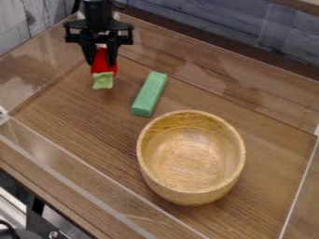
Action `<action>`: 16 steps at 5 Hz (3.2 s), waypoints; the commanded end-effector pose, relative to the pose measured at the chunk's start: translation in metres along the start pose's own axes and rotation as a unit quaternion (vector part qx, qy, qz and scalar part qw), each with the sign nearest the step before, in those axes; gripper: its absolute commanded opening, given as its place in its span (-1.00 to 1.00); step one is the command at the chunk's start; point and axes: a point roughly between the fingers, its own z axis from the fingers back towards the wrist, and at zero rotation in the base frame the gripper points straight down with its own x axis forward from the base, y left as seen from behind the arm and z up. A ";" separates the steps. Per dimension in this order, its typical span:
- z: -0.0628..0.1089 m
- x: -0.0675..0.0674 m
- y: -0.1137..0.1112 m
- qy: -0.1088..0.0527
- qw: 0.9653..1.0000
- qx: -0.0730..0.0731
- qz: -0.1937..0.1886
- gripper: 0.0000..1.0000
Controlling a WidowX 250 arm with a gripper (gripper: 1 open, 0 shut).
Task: Move the red fruit to the right
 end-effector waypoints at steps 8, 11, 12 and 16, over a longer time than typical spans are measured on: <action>0.078 -0.032 -0.173 -0.073 0.995 -0.052 -0.050 -1.00; 0.092 -0.040 -0.185 -0.070 0.994 -0.051 -0.060 -1.00; 0.084 -0.045 -0.194 -0.062 0.994 -0.047 -0.081 -1.00; 0.023 -0.047 -0.197 -0.043 0.999 -0.014 0.009 -1.00</action>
